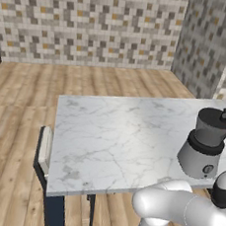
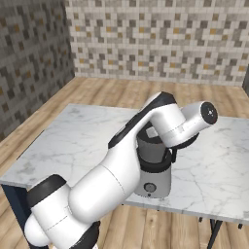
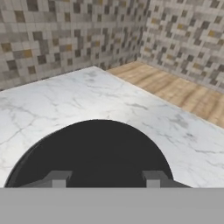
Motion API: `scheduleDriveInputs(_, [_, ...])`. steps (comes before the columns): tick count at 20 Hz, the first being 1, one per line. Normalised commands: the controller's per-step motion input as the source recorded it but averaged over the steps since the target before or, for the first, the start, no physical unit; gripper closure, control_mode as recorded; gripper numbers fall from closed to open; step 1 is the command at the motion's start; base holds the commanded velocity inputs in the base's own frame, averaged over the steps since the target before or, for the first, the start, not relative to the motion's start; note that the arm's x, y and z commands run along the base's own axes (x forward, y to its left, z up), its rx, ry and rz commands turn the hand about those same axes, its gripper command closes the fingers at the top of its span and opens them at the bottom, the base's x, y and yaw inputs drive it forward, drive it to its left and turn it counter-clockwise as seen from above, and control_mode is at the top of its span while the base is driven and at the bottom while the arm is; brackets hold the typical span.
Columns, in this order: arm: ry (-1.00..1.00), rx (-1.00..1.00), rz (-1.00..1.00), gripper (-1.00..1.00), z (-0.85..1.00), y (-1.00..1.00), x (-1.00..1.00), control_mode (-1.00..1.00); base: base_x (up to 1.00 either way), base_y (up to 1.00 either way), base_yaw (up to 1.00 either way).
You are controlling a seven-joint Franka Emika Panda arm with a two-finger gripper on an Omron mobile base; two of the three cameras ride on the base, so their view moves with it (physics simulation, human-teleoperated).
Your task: Open the blender lid, put the banana in the blender, close the lid, and start the blender.
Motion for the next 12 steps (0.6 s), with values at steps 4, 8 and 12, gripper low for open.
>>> scheduleDriveInputs(4, [0.0,0.0,0.0,-1.0,0.0,-0.02,0.0,-1.0,0.0,0.0,0.0])
scheduleDriveInputs(8, [0.0,0.0,0.0,-1.0,0.0,0.0,0.0,-1.0,0.0,0.0,0.0])
scheduleDriveInputs(12, [0.0,0.0,0.0,-1.0,0.12,0.0,0.0,-1.0,0.0,0.0,0.0])
